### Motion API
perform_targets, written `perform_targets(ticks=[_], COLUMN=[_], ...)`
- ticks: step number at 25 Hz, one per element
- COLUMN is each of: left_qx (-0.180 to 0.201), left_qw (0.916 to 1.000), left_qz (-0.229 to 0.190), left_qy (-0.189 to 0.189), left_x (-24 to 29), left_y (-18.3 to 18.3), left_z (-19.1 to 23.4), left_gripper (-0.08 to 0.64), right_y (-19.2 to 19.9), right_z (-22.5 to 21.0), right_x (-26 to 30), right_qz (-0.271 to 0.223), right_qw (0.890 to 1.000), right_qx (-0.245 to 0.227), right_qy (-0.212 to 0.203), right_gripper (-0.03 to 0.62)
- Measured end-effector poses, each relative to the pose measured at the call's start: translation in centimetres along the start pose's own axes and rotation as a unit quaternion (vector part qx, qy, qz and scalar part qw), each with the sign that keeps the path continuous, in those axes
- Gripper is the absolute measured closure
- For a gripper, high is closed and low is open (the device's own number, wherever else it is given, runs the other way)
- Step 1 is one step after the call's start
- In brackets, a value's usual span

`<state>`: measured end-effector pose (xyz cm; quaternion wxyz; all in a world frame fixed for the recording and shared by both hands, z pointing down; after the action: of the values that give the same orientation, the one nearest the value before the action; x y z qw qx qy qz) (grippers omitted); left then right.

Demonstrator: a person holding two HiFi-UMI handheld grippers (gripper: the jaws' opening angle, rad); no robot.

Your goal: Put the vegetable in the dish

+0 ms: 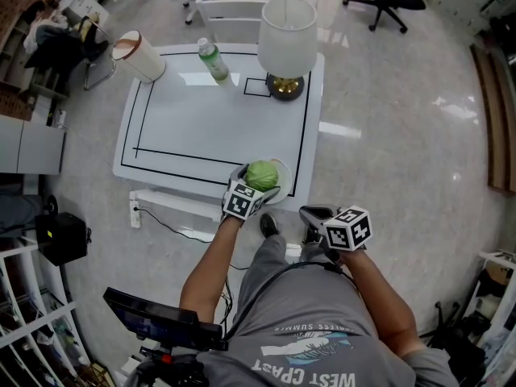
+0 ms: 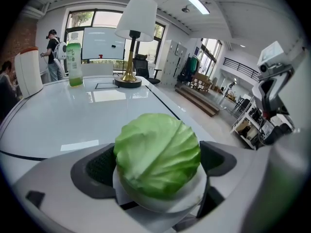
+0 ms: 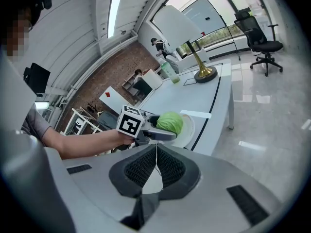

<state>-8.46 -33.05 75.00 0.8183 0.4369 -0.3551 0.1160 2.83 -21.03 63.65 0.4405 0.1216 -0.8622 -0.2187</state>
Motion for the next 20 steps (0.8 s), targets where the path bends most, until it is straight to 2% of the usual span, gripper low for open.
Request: perform_targets(ticks=[14, 20], left_qx=[-0.009, 0.001], left_qw=[0.9997, 0.9997], left_qz=[-0.023, -0.011], left_qy=[0.001, -0.020], left_x=[-0.3, -0.1], left_y=[0.6, 0.7], left_z=[0.0, 0.5], left_gripper=[0.015, 0.015], right_y=[0.6, 1.0], right_z=[-0.8, -1.3], right_x=[0.1, 0.0], right_qz=[0.006, 0.012], right_qw=[1.000, 1.000], right_qx=[0.007, 0.006], right_qy=[0.002, 0.005], right_gripper=[0.584, 0.584])
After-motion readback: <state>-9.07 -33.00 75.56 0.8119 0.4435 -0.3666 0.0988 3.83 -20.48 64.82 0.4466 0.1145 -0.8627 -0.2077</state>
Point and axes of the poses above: the fingertips, and each gripper's own axes: x forward along the fingers, z to its left, y out of its underside, the point moved 3 cm from there along -x, backward along the fingers, and after that the axes turned 12 degrees about y, right-handed, at the moved point
